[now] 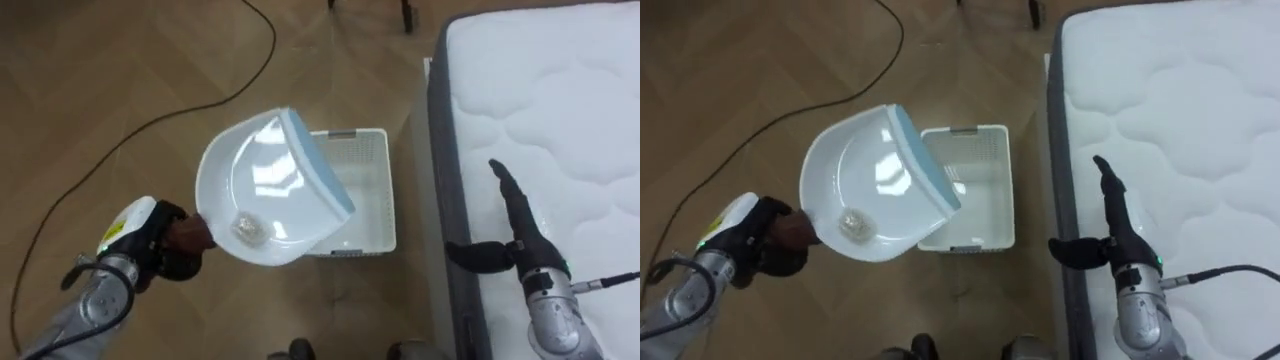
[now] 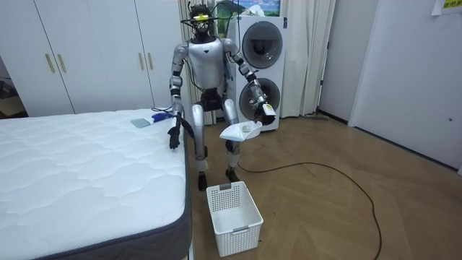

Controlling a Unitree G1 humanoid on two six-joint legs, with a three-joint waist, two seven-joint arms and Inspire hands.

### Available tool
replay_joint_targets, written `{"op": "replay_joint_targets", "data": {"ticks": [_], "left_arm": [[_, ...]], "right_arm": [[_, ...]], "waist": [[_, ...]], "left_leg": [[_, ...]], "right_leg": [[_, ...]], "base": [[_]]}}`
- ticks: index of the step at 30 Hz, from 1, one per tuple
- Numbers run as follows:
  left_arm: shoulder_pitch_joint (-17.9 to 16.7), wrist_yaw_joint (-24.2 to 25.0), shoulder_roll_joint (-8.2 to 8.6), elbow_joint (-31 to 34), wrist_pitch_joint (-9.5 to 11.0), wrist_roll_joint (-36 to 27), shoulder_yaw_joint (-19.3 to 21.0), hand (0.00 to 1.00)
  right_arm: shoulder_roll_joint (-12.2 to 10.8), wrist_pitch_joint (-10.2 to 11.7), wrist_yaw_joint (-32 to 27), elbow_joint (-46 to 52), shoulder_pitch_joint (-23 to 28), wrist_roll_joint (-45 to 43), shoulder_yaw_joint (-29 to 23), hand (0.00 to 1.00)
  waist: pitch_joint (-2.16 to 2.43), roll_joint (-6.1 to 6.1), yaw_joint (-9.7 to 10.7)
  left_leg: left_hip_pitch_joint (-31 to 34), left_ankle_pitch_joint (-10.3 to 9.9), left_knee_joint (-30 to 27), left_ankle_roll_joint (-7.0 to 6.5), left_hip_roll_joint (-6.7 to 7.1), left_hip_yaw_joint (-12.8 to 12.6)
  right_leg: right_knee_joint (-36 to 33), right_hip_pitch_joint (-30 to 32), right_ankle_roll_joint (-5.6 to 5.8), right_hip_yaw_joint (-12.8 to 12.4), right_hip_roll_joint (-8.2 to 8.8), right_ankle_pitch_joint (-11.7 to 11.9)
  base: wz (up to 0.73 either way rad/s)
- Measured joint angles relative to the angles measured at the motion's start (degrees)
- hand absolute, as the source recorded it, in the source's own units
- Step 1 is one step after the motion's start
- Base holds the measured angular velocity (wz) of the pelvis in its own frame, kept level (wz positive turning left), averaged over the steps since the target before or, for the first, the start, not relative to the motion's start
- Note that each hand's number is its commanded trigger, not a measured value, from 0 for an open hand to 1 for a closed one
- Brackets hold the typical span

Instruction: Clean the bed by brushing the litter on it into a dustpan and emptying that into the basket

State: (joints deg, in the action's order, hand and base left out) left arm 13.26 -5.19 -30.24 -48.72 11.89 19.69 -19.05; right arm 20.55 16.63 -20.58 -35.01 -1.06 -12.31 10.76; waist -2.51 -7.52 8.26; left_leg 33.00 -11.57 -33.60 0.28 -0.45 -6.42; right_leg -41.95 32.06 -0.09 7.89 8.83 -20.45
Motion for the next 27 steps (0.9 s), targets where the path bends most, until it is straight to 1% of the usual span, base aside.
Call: {"op": "replay_joint_targets", "data": {"ticks": [1,2,3,4,5,6,8,9,10,11,12,13,14,15,16,17,18,19,20,21,22,23,24,26,27], "left_arm": [[1.15,0.62,-0.61,-1.88,-0.30,-0.06,-0.34,1.00],[1.69,0.84,-0.86,-2.76,-0.64,-0.15,-0.48,1.00],[2.70,0.92,-1.46,-4.13,-1.03,-0.80,-1.59,1.00],[2.90,0.99,-1.93,-4.44,-1.03,-1.07,-1.99,1.00],[3.01,1.00,-2.32,-4.79,-1.05,-1.05,-2.16,1.00],[3.02,1.00,-2.81,-4.86,-0.99,-0.98,-2.20,1.00],[3.20,0.99,-3.52,-5.33,-1.03,-0.99,-2.59,1.00],[3.20,0.99,-4.32,-5.47,-1.17,-1.01,-3.34,1.00],[3.25,1.00,-4.75,-5.50,-1.34,-0.98,-3.71,1.00],[3.56,1.00,-5.08,-5.99,-1.94,-0.86,-3.96,1.00],[4.11,1.00,-5.09,-6.74,-2.40,-0.88,-4.06,1.00],[4.53,1.01,-5.10,-7.07,-2.70,-0.92,-4.18,1.00],[5.16,1.01,-5.19,-7.67,-3.05,-0.91,-4.41,1.00],[5.15,1.03,-5.77,-7.73,-2.99,-0.92,-4.43,1.00],[5.15,1.05,-6.16,-7.75,-3.02,-0.92,-4.64,1.00],[5.18,1.06,-7.29,-7.79,-3.13,-0.80,-5.79,1.00],[5.29,1.28,-8.30,-7.80,-3.13,0.00,-6.06,1.00],[5.41,1.33,-8.80,-7.80,-3.13,0.60,-6.06,1.00],[5.84,1.38,-9.87,-7.90,-3.14,1.19,-6.17,1.00],[6.42,1.39,-11.18,-8.03,-3.24,1.16,-7.00,1.00],[6.72,1.40,-11.83,-8.03,-3.34,1.16,-7.37,1.00],[7.45,1.40,-12.83,-8.02,-3.90,1.17,-8.09,1.00],[7.99,1.41,-13.65,-8.06,-4.51,1.16,-8.18,1.00],[8.79,1.40,-14.32,-8.14,-5.53,1.14,-8.18,1.00],[9.14,1.40,-14.88,-8.13,-5.63,1.20,-8.17,1.00]], "right_arm": [[0.33,-0.09,0.01,0.01,-0.01,-0.33,0.27,0.00],[0.48,-0.13,-0.01,0.00,0.13,-0.36,0.43,0.00],[0.95,-0.13,-0.01,0.00,0.52,-0.26,0.84,0.00],[1.32,-0.13,-0.01,0.04,0.46,-0.22,1.35,0.00],[2.42,0.09,0.05,0.37,0.36,-0.30,2.09,0.00],[3.12,0.12,0.06,0.88,0.17,-0.76,2.17,0.00],[4.06,0.14,0.11,1.30,0.04,-1.43,2.46,0.00],[4.61,0.16,0.17,1.81,0.06,-1.87,2.69,0.00],[4.68,0.15,0.16,2.03,-0.02,-2.05,2.68,0.00],[4.71,0.17,0.14,2.34,-0.23,-2.50,2.66,0.00],[4.74,0.34,0.13,2.69,-0.31,-3.03,2.66,0.00],[4.79,0.40,0.14,2.73,-0.38,-3.21,2.70,0.00],[4.99,0.81,0.18,2.69,-0.65,-3.56,2.72,0.00],[5.04,1.08,0.32,2.75,-1.20,-3.58,2.73,0.00],[5.06,1.18,0.45,2.74,-1.48,-3.59,2.77,0.00],[5.17,1.34,0.80,2.66,-1.96,-3.61,3.26,0.00],[5.20,1.46,0.87,3.13,-2.07,-3.63,3.37,0.00],[5.24,1.49,0.86,3.67,-2.06,-3.64,3.37,0.00],[5.59,1.64,0.83,4.57,-1.77,-3.64,3.37,0.00],[6.01,1.92,0.77,5.13,-1.60,-3.70,3.37,0.00],[6.22,2.09,0.76,5.54,-1.41,-3.72,3.37,0.00],[6.95,2.12,0.77,6.68,-0.93,-3.74,3.37,0.00],[7.22,2.17,0.82,6.93,-0.90,-3.77,3.37,0.00],[7.23,2.18,1.09,6.99,-1.05,-3.77,3.46,0.00],[7.25,2.18,1.49,7.17,-1.15,-3.96,3.44,0.00]], "waist": [[-0.06,-0.94,0.83],[-0.07,-1.40,1.13],[0.04,-2.01,1.31],[-0.01,-2.19,1.35],[-0.04,-3.06,1.73],[-0.05,-3.84,2.45],[-0.08,-4.42,2.93],[-0.11,-5.02,3.53],[-0.15,-5.30,3.83],[-0.17,-5.82,4.19],[-0.24,-6.25,4.32],[-0.29,-6.42,4.36],[-0.45,-6.90,4.78],[-0.48,-7.04,4.83],[-0.54,-7.16,5.10],[-0.60,-7.43,5.77],[-0.67,-7.88,6.21],[-0.75,-8.10,6.42],[-1.06,-8.87,6.95],[-1.03,-9.49,7.32],[-1.01,-9.59,7.39],[-0.96,-9.95,7.48],[-1.05,-10.32,7.54],[-1.02,-10.54,7.62],[-1.05,-10.68,7.79]], "left_leg": [[0.54,0.14,-0.20,-0.34,0.25,-0.64],[0.63,0.27,-0.22,-0.55,0.27,-1.32],[0.59,0.33,-0.25,-0.70,0.30,-2.41],[0.41,0.32,-0.27,-0.74,0.30,-3.13],[0.25,0.32,-0.30,-0.85,0.22,-3.87],[0.11,0.41,-0.16,-1.12,0.23,-4.65],[-0.53,0.44,0.26,-1.26,0.32,-5.70],[-0.70,0.33,0.52,-1.38,0.36,-6.04],[-0.69,0.31,0.51,-1.40,0.40,-6.19],[-0.65,0.29,0.59,-1.44,0.41,-6.86],[-0.62,0.22,0.65,-1.55,0.45,-7.59],[-0.55,0.18,0.65,-1.60,0.54,-7.87],[-0.51,0.21,0.99,-1.62,0.81,-8.10],[-0.48,0.22,1.42,-1.64,0.95,-8.91],[-0.47,0.21,1.61,-1.65,1.03,-9.17],[-0.50,0.23,2.08,-1.67,1.22,-9.51],[-0.51,0.17,2.02,-1.76,1.26,-9.95],[-0.52,0.13,2.00,-1.81,1.26,-10.19],[-0.48,-0.01,2.02,-1.99,1.27,-10.61],[-0.50,-0.09,2.16,-2.13,1.56,-11.05],[-0.66,-0.09,2.25,-2.15,1.83,-11.26],[-0.89,-0.10,2.25,-2.17,2.13,-11.82],[-1.21,-0.10,2.31,-2.17,2.15,-12.48],[-1.88,-0.10,2.64,-2.17,2.24,-13.30],[-2.27,-0.11,3.06,-2.18,2.31,-13.79]], "right_leg": [[-1.05,1.02,0.02,-0.32,0.50,-0.22],[-1.53,1.38,-0.02,-0.41,0.83,-0.28],[-2.37,2.06,0.07,-1.22,1.07,-0.51],[-2.84,2.34,0.12,-1.88,1.12,-0.60],[-3.18,2.58,0.13,-2.76,1.13,-0.61],[-3.62,2.88,0.41,-3.33,1.17,-0.78],[-4.20,3.18,0.61,-4.13,1.25,-0.97],[-4.56,3.32,0.77,-4.78,1.29,-1.18],[-4.75,3.50,0.79,-4.87,1.31,-1.23],[-5.09,4.11,0.80,-5.44,1.29,-1.23],[-5.58,4.72,0.86,-6.16,1.31,-1.26],[-5.86,5.07,0.88,-6.46,1.38,-1.27],[-6.03,5.47,0.96,-6.86,1.53,-1.33],[-6.26,6.27,1.03,-7.84,1.48,-1.36],[-6.32,6.48,1.11,-8.13,1.50,-1.40],[-6.33,6.87,1.20,-8.50,1.56,-1.45],[-6.31,7.15,1.25,-8.90,1.54,-1.48],[-6.31,7.27,1.30,-9.17,1.52,-1.51],[-6.27,7.41,1.38,-9.41,1.56,-1.55],[-6.51,7.75,1.57,-9.88,1.79,-1.67],[-6.86,7.92,1.73,-10.35,1.94,-1.80],[-7.17,8.01,2.01,-11.23,2.07,-2.15],[-7.16,8.00,2.09,-11.86,2.03,-2.20],[-7.23,7.86,2.22,-12.60,2.01,-2.30],[-7.32,7.85,2.27,-12.90,2.01,-2.40]], "base": [[-0.04],[-0.05],[-0.12],[-0.21],[-0.17],[-0.12],[-0.14],[-0.14],[-0.13],[-0.18],[-0.21],[-0.13],[-0.16],[-0.16],[-0.18],[-0.10],[-0.08],[-0.08],[-0.06],[-0.07],[-0.09],[-0.14],[-0.16],[-0.16],[-0.11]]}}
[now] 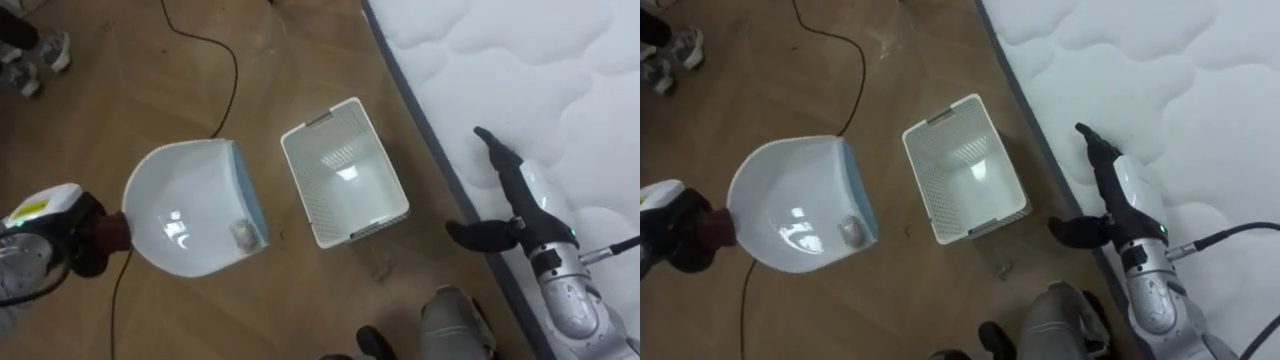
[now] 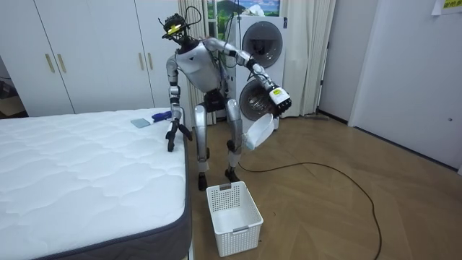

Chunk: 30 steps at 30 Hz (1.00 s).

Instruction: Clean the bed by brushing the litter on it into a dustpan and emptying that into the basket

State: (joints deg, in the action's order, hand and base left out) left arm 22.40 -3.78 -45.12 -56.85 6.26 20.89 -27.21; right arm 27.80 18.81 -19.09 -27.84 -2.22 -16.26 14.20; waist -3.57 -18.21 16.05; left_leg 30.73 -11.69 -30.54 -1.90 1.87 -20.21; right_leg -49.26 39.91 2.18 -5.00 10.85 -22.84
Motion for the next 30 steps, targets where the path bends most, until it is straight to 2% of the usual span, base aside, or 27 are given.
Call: {"op": "replay_joint_targets", "data": {"ticks": [5,10,14,19,21,25,28,30], "left_arm": [[0.20,0.00,-3.04,0.00,-0.34,0.03,0.00,1.00],[0.33,0.00,-3.98,-1.36,-2.59,0.20,-0.01,1.00],[1.25,-0.01,-5.19,-1.28,-3.10,2.65,0.00,1.00],[3.83,-1.07,-6.48,-1.39,-3.12,2.97,-0.01,1.00],[5.40,-1.79,-6.47,-1.07,-3.12,2.90,-0.02,1.00],[5.58,-3.92,-6.41,0.03,-3.11,1.16,-0.02,1.00],[5.55,-5.79,-5.78,1.63,-3.31,-0.89,-0.02,1.00],[5.17,-7.02,-5.03,4.22,-3.09,-4.17,0.06,1.00]], "right_arm": [[0.17,-0.06,1.70,0.73,0.01,0.04,-0.04,0.00],[2.20,-0.18,2.61,2.66,0.69,0.48,-0.03,0.00],[2.30,-1.19,3.36,4.19,1.12,0.48,-0.14,0.00],[2.30,-1.21,3.59,4.10,1.12,2.36,-0.35,0.00],[2.30,-1.12,3.59,3.72,1.16,2.87,-0.43,0.00],[2.30,-0.96,3.66,4.03,1.19,4.77,-0.39,0.00],[2.51,-0.60,3.62,4.10,1.45,5.54,-0.38,0.00],[2.65,0.13,3.66,3.54,1.55,5.80,-0.39,0.00]], "waist": [[-0.03,-0.19,0.95],[-0.22,-2.50,0.94],[-0.18,-2.65,0.99],[-0.21,-2.65,0.98],[-0.63,-2.49,1.03],[-0.91,-2.15,1.05],[-1.42,-1.51,1.10],[-1.95,-0.41,0.96]], "left_leg": [[-0.43,-0.13,0.06,-0.18,0.13,-0.20],[-0.79,-0.14,-0.15,-0.16,-0.05,-0.73],[-1.05,-0.15,-0.04,-0.14,-0.10,-1.12],[-1.01,-0.19,-0.32,-0.20,-0.09,-1.10],[-1.44,-0.19,-0.37,-0.22,-0.16,-1.03],[-1.50,-0.26,-0.62,-0.32,-0.17,-1.11],[-1.49,-0.42,-0.89,-0.42,-0.19,-1.17],[-1.34,-0.49,-1.21,-0.44,-0.33,-1.06]], "right_leg": [[-1.16,0.07,-0.21,-0.48,-0.11,-0.69],[-1.65,-0.11,-0.31,-0.99,-0.39,-0.86],[-1.94,-0.08,-0.40,-1.17,-0.39,-0.92],[-1.92,-0.34,-0.38,-1.06,-0.25,-0.92],[-1.72,-1.04,-0.37,-0.75,-0.16,-0.93],[-1.71,-1.01,-0.25,-0.89,-0.17,-1.01],[-1.84,-1.11,-0.16,-0.89,-0.17,-1.12],[-1.84,-1.09,-0.16,-0.92,-0.33,-1.11]], "base": [[0.04],[0.01],[-0.03],[0.01],[0.03],[0.00],[0.00],[0.00]]}}
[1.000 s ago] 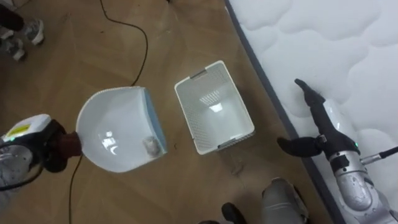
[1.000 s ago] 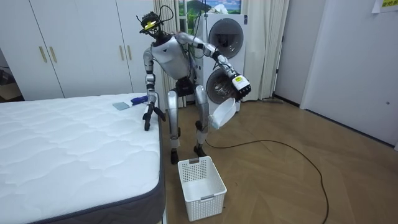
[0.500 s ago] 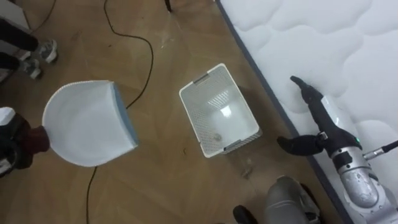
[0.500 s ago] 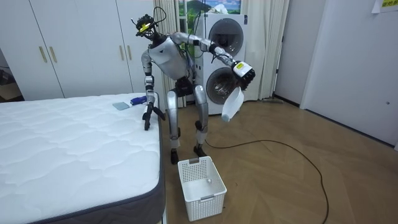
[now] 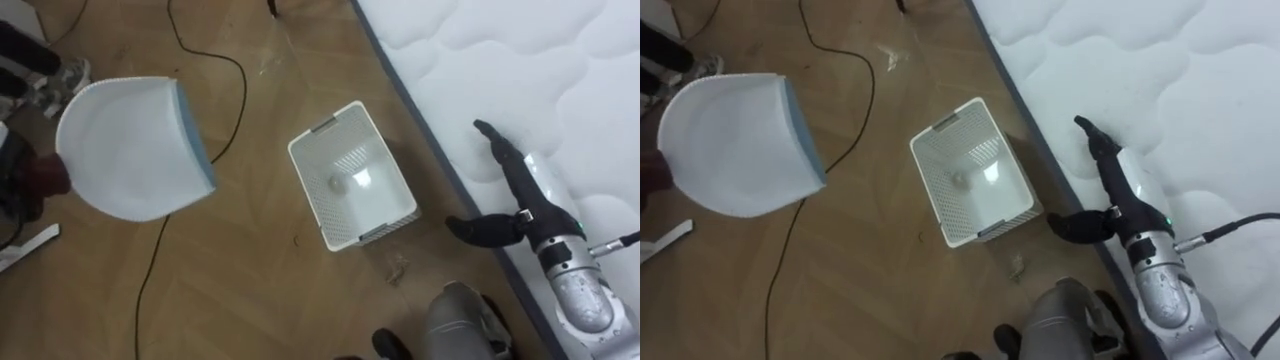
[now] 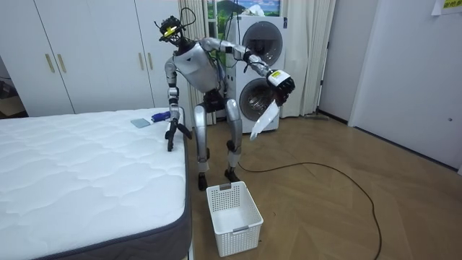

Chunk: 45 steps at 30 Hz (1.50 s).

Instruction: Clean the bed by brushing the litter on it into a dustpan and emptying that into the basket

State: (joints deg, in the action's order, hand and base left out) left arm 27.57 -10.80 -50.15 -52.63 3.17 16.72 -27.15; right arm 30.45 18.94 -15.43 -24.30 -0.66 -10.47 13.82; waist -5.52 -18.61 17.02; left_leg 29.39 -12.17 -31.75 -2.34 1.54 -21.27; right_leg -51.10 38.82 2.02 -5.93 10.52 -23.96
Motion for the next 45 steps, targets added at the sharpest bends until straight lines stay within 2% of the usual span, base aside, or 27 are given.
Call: {"op": "replay_joint_targets", "data": {"ticks": [4,5,6,7,9,10,12,14,16,19,22,23,24,25,26,27,28,29,30,32,34,35,36,39,41,43,45], "left_arm": [[-2.89,-0.11,2.46,6.99,1.06,-3.79,0.30,1.00],[-5.92,-0.05,3.43,11.17,1.79,-4.42,1.52,1.00],[-9.11,0.01,4.41,14.92,2.83,-6.38,2.58,1.00],[-10.36,0.02,5.08,16.61,3.16,-7.18,2.93,1.00],[-17.12,0.03,8.79,23.38,3.65,-7.66,6.24,1.00],[-19.03,-0.06,9.94,24.36,4.11,-7.67,7.22,1.00],[-25.48,-0.26,14.45,26.32,4.85,-7.65,9.78,1.00],[-28.13,-0.31,16.74,26.32,5.92,-7.71,10.87,1.00],[-28.74,-0.46,19.20,26.32,6.09,-8.00,11.54,1.00],[-28.55,-0.45,21.45,28.90,6.80,-8.24,12.66,1.00],[-29.19,-2.13,23.63,30.52,8.57,-10.30,13.54,1.00],[-30.01,-3.06,24.72,31.24,9.23,-10.29,14.04,1.00],[-30.80,-3.83,25.64,31.23,10.20,-10.19,14.57,1.00],[-31.09,-4.00,26.20,31.28,10.67,-10.17,15.08,1.00],[-30.49,-4.43,27.07,31.12,11.31,-10.13,15.91,1.00],[-29.73,-4.62,28.90,31.13,11.31,-10.08,15.79,1.00],[-29.47,-4.88,30.17,31.48,11.36,-9.78,15.77,1.00],[-30.01,-5.14,32.13,32.55,11.86,-9.75,15.69,1.00],[-30.39,-4.94,33.13,33.18,11.93,-9.76,15.21,1.00],[-30.43,-4.75,33.12,33.55,11.92,-10.33,15.43,1.00],[-30.62,-4.73,33.15,33.66,11.92,-10.31,16.02,1.00],[-30.60,-4.33,33.13,33.67,11.93,-10.29,16.49,1.00],[-30.60,-3.56,33.16,33.66,11.93,-10.30,16.82,1.00],[-30.71,-1.80,33.20,34.31,12.29,-10.28,16.77,1.00],[-31.17,-0.82,33.21,34.72,12.29,-10.29,16.76,1.00],[-32.32,-0.40,33.36,34.77,12.28,-10.33,16.79,1.00],[-34.39,0.14,33.69,35.55,12.27,-10.35,16.84,1.00]], "right_arm": [[-0.14,0.44,0.13,-0.66,0.99,1.52,0.10,0.00],[-0.60,0.44,0.13,-0.69,2.19,1.52,-0.17,0.00],[-1.07,0.30,0.17,-0.22,3.73,2.23,-0.16,0.00],[-1.10,0.21,0.18,0.42,4.76,3.32,-0.17,0.00],[-1.75,-1.36,0.16,0.02,8.30,4.07,-0.59,0.00],[-2.16,-1.90,0.09,-0.43,8.72,4.31,-0.70,0.00],[-4.00,-3.33,-0.07,-3.36,10.78,7.09,-0.61,0.00],[-5.28,-4.36,-0.73,-5.01,11.47,8.28,-0.75,0.00],[-6.19,-5.35,-1.71,-4.98,11.43,8.94,-1.84,0.00],[-9.66,-4.92,-2.92,-4.36,11.39,9.00,-3.79,0.00],[-10.67,-4.35,-3.65,-4.15,10.77,9.08,-3.44,0.00],[-10.66,-3.94,-4.57,-4.14,9.78,9.09,-2.65,0.00],[-10.80,-3.82,-4.69,-4.15,8.43,9.15,-1.88,0.00],[-10.91,-3.60,-4.69,-4.16,7.83,9.15,-1.52,0.00],[-11.86,-2.96,-4.76,-4.17,6.91,8.87,-1.60,0.00],[-12.63,-2.77,-5.20,-4.23,7.29,8.99,-2.04,0.00],[-12.73,-2.72,-5.26,-4.24,7.49,9.14,-2.15,0.00],[-12.70,-2.56,-5.14,-4.33,7.51,9.69,-2.13,0.00],[-12.71,-2.14,-5.17,-4.65,7.50,10.43,-1.98,0.00],[-13.12,-2.11,-5.16,-5.01,7.06,11.23,-0.35,0.00],[-13.32,-1.64,-4.84,-4.82,6.69,10.84,1.36,0.00],[-13.70,-1.27,-4.32,-4.83,6.15,9.85,1.93,0.00],[-14.15,-1.05,-3.72,-4.82,6.12,8.57,1.92,0.00],[-14.45,-1.08,-2.41,-3.40,6.97,7.65,0.93,0.00],[-14.39,-1.05,-1.95,-1.78,7.26,7.71,0.37,0.00],[-14.44,-0.96,-1.36,-1.09,7.58,7.47,0.22,0.00],[-14.57,-1.12,-0.16,-1.20,7.62,7.55,0.08,0.00]], "waist": [[0.17,2.12,-0.02],[0.35,3.38,-0.07],[0.91,4.65,-0.72],[1.11,5.25,-1.28],[2.50,8.07,-3.72],[2.72,8.93,-4.42],[3.60,12.45,-7.54],[4.02,13.36,-9.40],[4.07,13.47,-9.75],[4.34,14.72,-9.72],[4.32,15.69,-11.43],[4.29,15.78,-12.94],[4.43,15.44,-14.25],[4.67,15.22,-14.89],[4.47,15.37,-15.29],[4.51,16.04,-15.46],[4.62,16.38,-15.87],[4.69,16.56,-16.48],[4.64,16.86,-17.71],[4.20,18.04,-19.73],[4.21,18.13,-21.11],[4.26,17.93,-20.94],[4.31,17.81,-19.95],[4.53,18.10,-16.85],[4.55,18.16,-15.78],[4.61,18.26,-15.67],[4.76,18.18,-15.77]], "left_leg": [[0.13,-1.39,-2.81,0.02,-0.83,0.43],[-0.10,-1.88,-4.06,0.22,-0.90,1.66],[-0.12,-2.13,-5.34,0.45,-0.95,3.48],[-0.06,-2.34,-6.34,0.60,-1.11,4.50],[-1.27,-2.79,-8.53,0.93,-1.23,9.68],[-2.17,-2.85,-8.74,1.03,-1.19,11.11],[-7.13,-3.56,-7.91,2.15,-0.82,16.52],[-10.40,-5.54,-5.55,3.32,-1.11,20.23],[-12.29,-6.75,-2.91,4.12,-1.79,21.07],[-13.72,-7.45,0.12,4.73,-2.28,19.26],[-17.27,-7.74,0.81,4.45,-3.06,15.01],[-19.16,-7.41,1.81,3.23,-3.09,14.61],[-20.81,-6.92,4.91,1.14,-2.90,14.50],[-21.52,-6.69,7.02,0.00,-2.93,14.06],[-23.33,-6.70,10.73,-0.34,-4.41,9.67],[-25.23,-6.89,13.06,0.23,-5.01,2.48],[-25.92,-6.80,14.00,0.39,-4.96,-0.76],[-27.14,-6.75,14.97,0.48,-4.91,-6.54],[-27.93,-6.75,14.87,0.47,-4.74,-10.98],[-27.76,-6.80,12.50,0.39,-4.95,-13.87],[-26.78,-6.80,10.34,0.39,-5.50,-9.55],[-26.03,-6.80,9.38,0.40,-5.70,-5.24],[-25.50,-6.65,8.61,0.66,-6.11,-2.80],[-26.27,-6.54,9.00,0.85,-6.95,-2.26],[-26.68,-6.43,9.35,1.04,-7.10,-2.64],[-27.79,-6.21,9.37,1.41,-7.08,-2.71],[-28.96,-6.19,9.25,1.44,-6.44,2.05]], "right_leg": [[-0.72,-0.84,-0.04,0.40,-0.18,-0.59],[-0.72,-1.63,-0.07,0.24,-0.54,-0.89],[-0.51,-2.22,-0.14,-0.17,-1.11,-1.02],[-0.32,-2.63,-0.18,-0.46,-1.63,-1.04],[1.73,-5.38,-0.39,-2.87,-4.75,-0.53],[2.45,-6.51,-0.49,-3.85,-5.74,-0.27],[5.30,-11.04,-0.86,-8.28,-9.35,0.87],[7.38,-12.99,-0.73,-10.89,-12.11,1.94],[9.92,-13.47,-0.33,-12.57,-13.69,3.76],[12.70,-12.41,0.72,-12.47,-13.72,6.51],[16.52,-12.72,-0.05,-6.17,-12.17,11.13],[19.99,-13.33,-1.13,-1.33,-11.27,14.68],[25.49,-14.64,-2.33,3.37,-10.89,19.42],[28.46,-15.26,-3.01,6.21,-10.93,21.97],[27.60,-15.41,-5.18,13.19,-10.13,21.77],[21.05,-15.85,-6.10,19.27,-7.82,16.36],[17.56,-16.19,-6.21,20.79,-6.69,13.89],[12.21,-17.58,-5.82,22.16,-4.37,10.41],[10.81,-19.53,-4.56,22.21,-2.09,8.37],[14.92,-21.42,-2.82,21.79,-0.83,7.38],[19.86,-22.90,-3.10,21.69,-2.75,7.84],[22.67,-23.77,-3.65,21.80,-4.05,8.59],[23.97,-24.34,-4.01,21.64,-4.98,9.79],[25.73,-25.05,-4.72,21.74,-6.57,11.07],[26.33,-24.96,-5.19,21.72,-7.04,11.37],[26.52,-25.01,-5.61,20.04,-7.72,11.61],[27.66,-25.93,-6.35,17.28,-9.52,12.46]], "base": [[-0.02],[-0.24],[-0.33],[-0.52],[-0.74],[-1.03],[-1.30],[-1.14],[-0.81],[-0.75],[-1.55],[-2.40],[-2.50],[-2.29],[-1.67],[-1.39],[-1.09],[-1.17],[-1.27],[-1.42],[-1.34],[-0.94],[-0.68],[-0.23],[-0.35],[-0.58],[-0.72]]}}
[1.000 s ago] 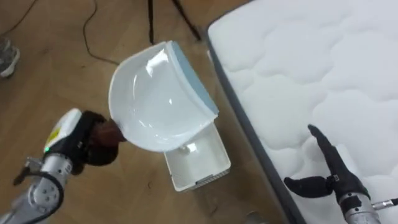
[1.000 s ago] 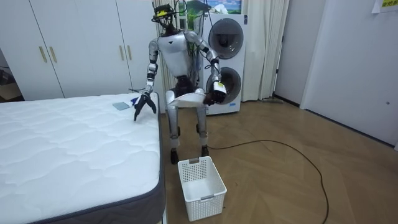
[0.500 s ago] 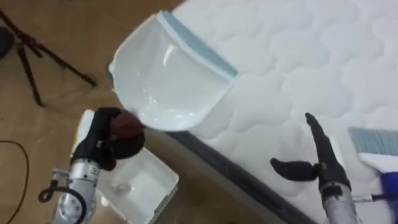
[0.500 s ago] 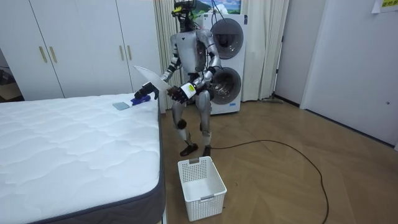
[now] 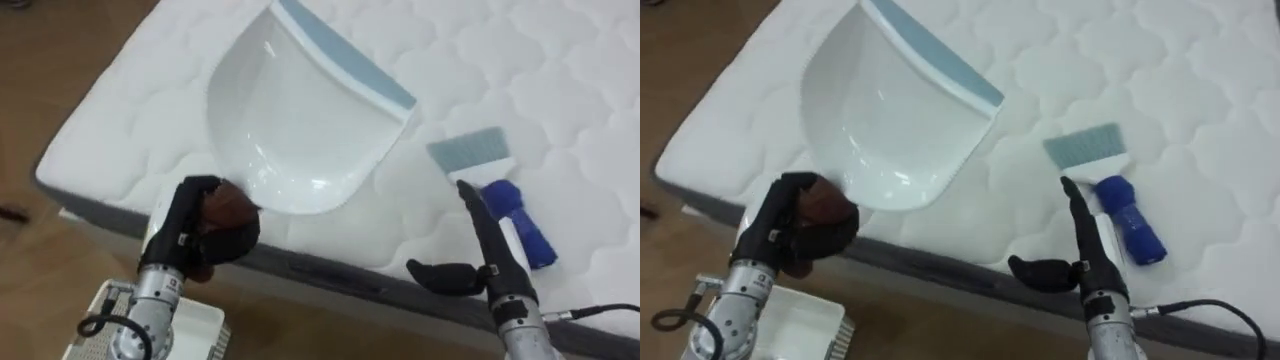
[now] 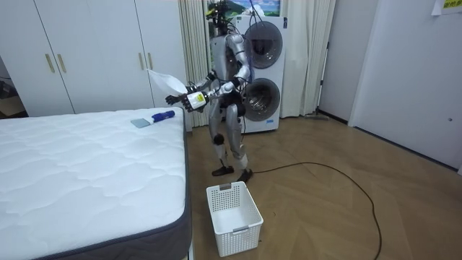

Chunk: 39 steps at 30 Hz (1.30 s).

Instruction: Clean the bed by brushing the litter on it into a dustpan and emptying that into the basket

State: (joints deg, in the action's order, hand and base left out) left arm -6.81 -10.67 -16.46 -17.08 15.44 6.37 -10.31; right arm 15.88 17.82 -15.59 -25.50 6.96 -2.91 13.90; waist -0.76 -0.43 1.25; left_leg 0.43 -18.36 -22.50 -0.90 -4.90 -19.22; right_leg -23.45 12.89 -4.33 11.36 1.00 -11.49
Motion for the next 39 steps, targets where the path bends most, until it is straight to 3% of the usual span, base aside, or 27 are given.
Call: {"op": "replay_joint_targets", "data": {"ticks": [1,3,4,5,6,7,8,9,10,11,20,27,34,37,39], "left_arm": [[-0.85,0.07,0.08,0.67,0.01,-0.16,0.04,1.00],[-3.19,0.45,0.91,2.07,0.02,-0.73,0.05,1.00],[-3.50,0.69,1.23,2.08,0.03,-0.67,0.21,1.00],[-3.62,1.33,1.91,2.09,0.04,-0.49,0.66,1.00],[-3.64,1.33,2.34,2.10,0.09,-0.55,0.67,1.00],[-3.66,1.31,2.39,2.09,0.12,-0.58,0.67,1.00],[-3.73,1.21,2.36,2.09,0.12,-0.70,0.70,0.87],[-3.59,1.18,2.38,2.09,0.16,-1.16,0.69,0.39],[-3.62,1.15,2.48,2.08,0.16,-1.25,0.69,0.11],[-3.83,1.03,2.46,2.06,0.19,-1.27,0.69,0.00],[-4.05,-0.59,2.41,1.66,0.14,-2.50,1.31,0.00],[-3.96,-1.66,2.44,-0.11,-0.02,-2.67,2.82,0.00],[-4.03,-4.97,2.44,-4.76,-0.12,-7.11,6.71,0.00],[-4.16,-6.18,2.49,-4.93,-0.12,-8.44,7.62,0.00],[-4.03,-6.23,2.57,-9.48,0.21,-8.57,8.11,0.00]], "right_arm": [[-0.01,-0.05,0.34,0.09,0.00,0.05,0.00,0.00],[0.19,-0.21,1.47,1.11,0.17,0.38,0.00,0.00],[0.15,-0.21,1.58,1.26,0.23,0.20,0.00,0.00],[0.10,-0.22,1.82,1.31,0.24,-0.19,-0.12,0.00],[0.22,-0.37,2.06,1.31,0.38,-0.30,-0.14,0.00],[0.13,-0.39,2.09,1.30,0.49,-0.30,-0.09,0.00],[-0.11,-0.38,2.15,1.30,0.97,-0.14,0.06,0.00],[-0.13,-0.38,2.40,1.18,1.33,0.19,0.07,0.00],[-0.09,-0.39,2.47,1.04,1.46,0.20,0.01,0.00],[-0.10,-0.39,2.47,0.83,1.60,0.19,-0.03,0.00],[-0.42,-0.41,1.19,0.70,2.85,-0.10,-0.23,0.00],[-2.44,-1.18,0.00,0.49,3.60,-2.56,-2.39,0.00],[-2.50,-1.90,0.21,-2.40,3.69,-2.04,-5.63,0.00],[-2.52,-2.42,0.24,-2.75,3.74,-1.67,-6.84,0.00],[-2.53,-2.60,0.31,-6.57,3.53,-2.11,-7.49,0.00]], "waist": [[0.12,0.12,-0.18],[0.33,0.27,-1.11],[0.51,0.28,-1.57],[0.50,0.35,-1.48],[0.49,0.38,-1.59],[0.50,0.38,-1.70],[0.72,0.62,-1.67],[0.71,0.77,-1.37],[0.69,0.73,-1.32],[0.63,0.61,-1.42],[0.24,-0.03,-0.48],[0.20,-0.07,0.07],[-0.02,-0.49,-0.58],[0.02,-0.56,-1.23],[0.21,-0.77,-1.88]], "left_leg": [[-0.21,0.01,0.07,-0.01,0.46,1.89],[-1.19,0.02,0.51,-0.02,2.17,10.87],[-1.36,0.03,0.62,0.00,2.75,12.97],[-1.08,0.06,1.38,0.08,4.11,16.77],[-0.81,0.17,3.56,0.23,5.07,18.41],[-0.85,0.15,4.26,0.12,5.17,18.47],[-1.55,0.18,4.51,-0.04,5.25,18.01],[-2.26,0.37,5.40,-0.54,5.29,17.48],[-2.60,0.45,5.69,-0.66,5.21,17.24],[-3.24,0.62,6.43,-0.83,4.95,16.49],[-4.46,0.85,8.09,-0.97,4.43,15.48],[-5.02,0.86,8.37,-0.96,4.16,15.31],[-7.08,0.87,10.21,-0.95,3.42,15.32],[-7.18,0.88,10.21,-0.93,3.33,15.32],[-7.92,0.89,10.29,-0.92,3.26,15.24]], "right_leg": [[0.12,0.04,-0.11,-1.34,-0.61,0.22],[0.13,-0.15,-0.38,-6.62,-2.85,0.88],[0.10,-0.15,-0.44,-7.63,-3.21,1.07],[-0.30,-0.08,-0.36,-9.39,-3.57,1.24],[-0.67,-0.11,-0.11,-11.06,-4.12,1.43],[-0.88,-0.15,-0.01,-11.78,-4.43,1.51],[-1.12,-0.24,0.21,-12.74,-4.88,1.71],[-0.69,-0.52,0.31,-12.69,-5.28,2.15],[-0.08,-0.93,0.32,-12.72,-5.40,2.60],[1.07,-1.59,0.28,-12.76,-5.61,3.39],[3.36,-2.57,0.42,-13.44,-6.19,4.09],[4.82,-3.37,0.49,-13.50,-6.55,4.12],[6.95,-5.81,0.43,-12.90,-7.11,4.53],[7.27,-5.96,0.42,-12.42,-7.06,4.53],[7.65,-6.83,0.41,-11.59,-7.01,4.52]], "base": [[-0.84],[-1.06],[-0.96],[-0.81],[-0.76],[-0.71],[-0.51],[-0.40],[-0.30],[-0.27],[-0.06],[-0.03],[0.04],[0.03],[-0.06]]}}
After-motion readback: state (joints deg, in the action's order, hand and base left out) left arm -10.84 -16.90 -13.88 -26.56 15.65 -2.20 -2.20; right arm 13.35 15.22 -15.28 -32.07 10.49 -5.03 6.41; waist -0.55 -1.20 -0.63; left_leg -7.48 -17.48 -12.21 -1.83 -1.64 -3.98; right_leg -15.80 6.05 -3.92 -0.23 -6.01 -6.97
